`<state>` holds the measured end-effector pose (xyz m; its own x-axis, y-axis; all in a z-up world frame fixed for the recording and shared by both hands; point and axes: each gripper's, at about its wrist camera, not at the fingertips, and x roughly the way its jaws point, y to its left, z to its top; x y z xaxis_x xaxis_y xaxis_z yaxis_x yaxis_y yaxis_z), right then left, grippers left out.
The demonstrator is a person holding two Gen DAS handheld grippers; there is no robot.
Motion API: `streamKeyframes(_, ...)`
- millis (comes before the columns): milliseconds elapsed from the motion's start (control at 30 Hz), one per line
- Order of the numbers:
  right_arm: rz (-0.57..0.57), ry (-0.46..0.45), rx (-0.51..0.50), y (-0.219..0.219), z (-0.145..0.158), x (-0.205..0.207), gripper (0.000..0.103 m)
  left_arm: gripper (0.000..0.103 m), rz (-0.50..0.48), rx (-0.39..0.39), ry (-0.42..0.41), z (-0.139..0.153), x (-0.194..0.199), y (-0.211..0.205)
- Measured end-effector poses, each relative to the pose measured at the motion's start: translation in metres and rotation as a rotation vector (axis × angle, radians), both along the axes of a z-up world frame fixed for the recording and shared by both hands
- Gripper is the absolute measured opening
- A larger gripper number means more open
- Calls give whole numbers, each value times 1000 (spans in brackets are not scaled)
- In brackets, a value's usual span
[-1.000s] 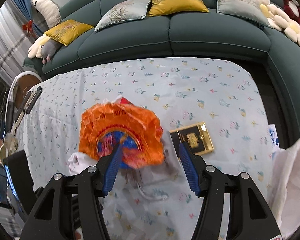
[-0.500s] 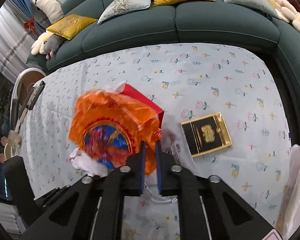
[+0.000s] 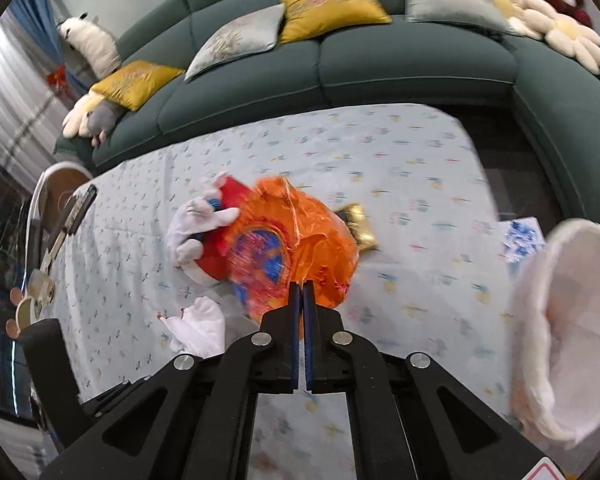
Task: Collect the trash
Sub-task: 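Grasp a white glove with the left gripper while the right gripper holds the orange bag, then carry the glove and orange bag over the wastebasket and open both grippers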
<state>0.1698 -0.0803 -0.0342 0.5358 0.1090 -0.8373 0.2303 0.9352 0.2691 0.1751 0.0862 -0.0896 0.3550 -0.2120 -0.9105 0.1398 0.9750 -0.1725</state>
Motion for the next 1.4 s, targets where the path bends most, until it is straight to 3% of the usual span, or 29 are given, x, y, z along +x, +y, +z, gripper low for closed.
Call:
streamKeyframes(667,-288,-76,-37,-136,40,-159,2,13,-336,-21,-144,70,-100,-156)
streamKeyframes(1200,-472,-81,-42,-229,36,-242,2,13,-579,-36,-151,73,-148,-283)
streamKeyframes(1400,-522,-79,-28,-253,30,-255,2,13,-613,-53,-118,63,-152,-316)
